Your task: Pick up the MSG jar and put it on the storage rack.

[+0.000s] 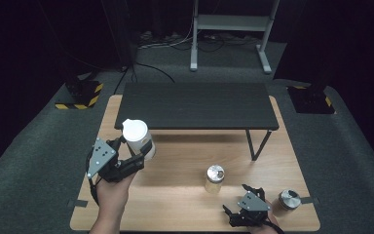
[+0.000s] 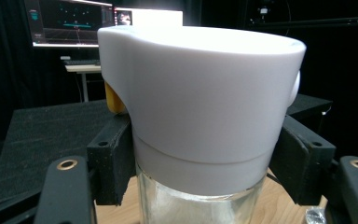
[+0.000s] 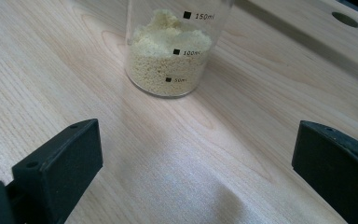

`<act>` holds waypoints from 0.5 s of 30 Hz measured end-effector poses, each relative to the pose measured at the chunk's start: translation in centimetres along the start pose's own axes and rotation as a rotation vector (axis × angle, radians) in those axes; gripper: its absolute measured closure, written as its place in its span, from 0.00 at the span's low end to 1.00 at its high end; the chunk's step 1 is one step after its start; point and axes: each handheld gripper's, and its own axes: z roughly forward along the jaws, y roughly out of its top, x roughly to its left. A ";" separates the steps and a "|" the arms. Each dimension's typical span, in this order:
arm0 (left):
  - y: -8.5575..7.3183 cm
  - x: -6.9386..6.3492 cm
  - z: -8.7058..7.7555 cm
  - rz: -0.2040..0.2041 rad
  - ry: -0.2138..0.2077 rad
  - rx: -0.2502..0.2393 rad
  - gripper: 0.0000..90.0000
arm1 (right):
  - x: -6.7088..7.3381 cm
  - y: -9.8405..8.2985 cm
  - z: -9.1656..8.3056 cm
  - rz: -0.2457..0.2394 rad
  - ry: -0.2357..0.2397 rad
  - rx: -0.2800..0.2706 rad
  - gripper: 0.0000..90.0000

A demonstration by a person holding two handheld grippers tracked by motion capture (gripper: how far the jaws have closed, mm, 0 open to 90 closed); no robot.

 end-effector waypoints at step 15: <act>1.4 0.2 1.2 -0.003 0.004 -0.023 0.34 | 0.0 0.0 0.0 -0.002 0.002 0.000 0.01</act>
